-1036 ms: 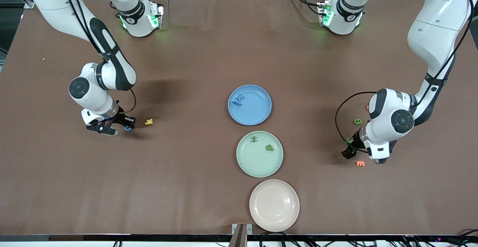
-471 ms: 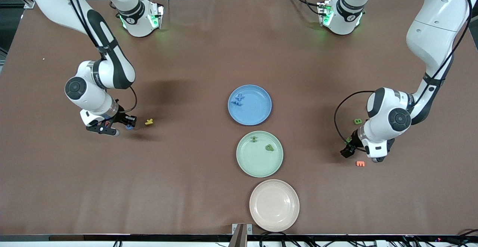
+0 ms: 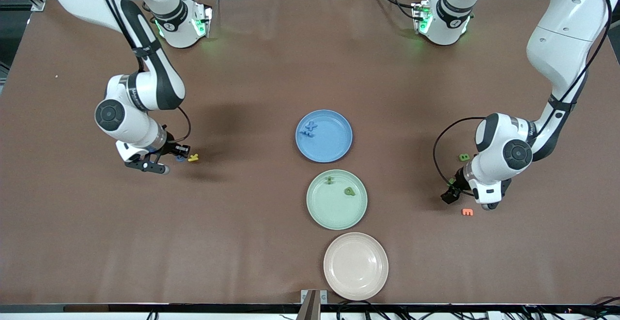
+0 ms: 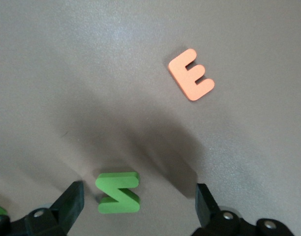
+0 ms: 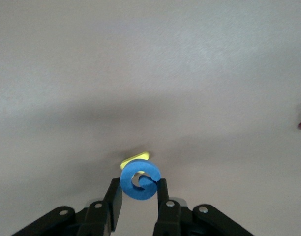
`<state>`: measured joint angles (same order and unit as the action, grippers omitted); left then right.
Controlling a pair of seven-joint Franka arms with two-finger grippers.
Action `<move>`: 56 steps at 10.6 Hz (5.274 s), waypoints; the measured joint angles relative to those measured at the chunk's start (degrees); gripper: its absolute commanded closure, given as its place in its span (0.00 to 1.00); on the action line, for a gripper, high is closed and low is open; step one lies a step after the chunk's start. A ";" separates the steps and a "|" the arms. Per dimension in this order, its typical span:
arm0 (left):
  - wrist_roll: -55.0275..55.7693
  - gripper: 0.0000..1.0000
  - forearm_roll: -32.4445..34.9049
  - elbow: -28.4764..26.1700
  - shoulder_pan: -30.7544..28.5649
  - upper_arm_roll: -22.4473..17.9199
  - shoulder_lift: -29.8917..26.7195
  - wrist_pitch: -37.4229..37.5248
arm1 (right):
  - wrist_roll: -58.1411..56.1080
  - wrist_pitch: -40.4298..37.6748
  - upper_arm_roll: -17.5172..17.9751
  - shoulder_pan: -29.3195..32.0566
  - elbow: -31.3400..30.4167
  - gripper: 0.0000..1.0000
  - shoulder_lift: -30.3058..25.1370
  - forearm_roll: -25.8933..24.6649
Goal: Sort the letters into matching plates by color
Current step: 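Carry the G to the blue plate while the left gripper carries Z to green plate, then release the G on the blue plate while the left gripper releases Z on green plate, then reach the right gripper to the blue g while the left gripper reaches the green B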
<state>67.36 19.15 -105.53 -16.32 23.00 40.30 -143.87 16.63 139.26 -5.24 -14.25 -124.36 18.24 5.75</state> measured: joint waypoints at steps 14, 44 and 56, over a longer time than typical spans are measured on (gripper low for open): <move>-0.13 1.00 2.12 0.34 0.05 0.81 -1.73 -0.84 | 38.89 0.26 10.88 -18.91 5.83 1.00 1.59 3.60; 25.23 0.00 2.13 18.43 37.76 -5.89 2.31 -3.27 | 41.29 -15.54 6.03 -18.20 24.18 0.30 5.13 3.99; -2.36 0.00 2.31 5.84 23.50 -6.97 -1.65 -2.94 | 4.54 -21.67 3.52 5.18 4.06 0.34 -9.70 0.20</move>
<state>65.01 21.46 -99.69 7.18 16.03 38.65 -146.81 21.17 117.59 -1.71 -9.06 -120.30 8.54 5.95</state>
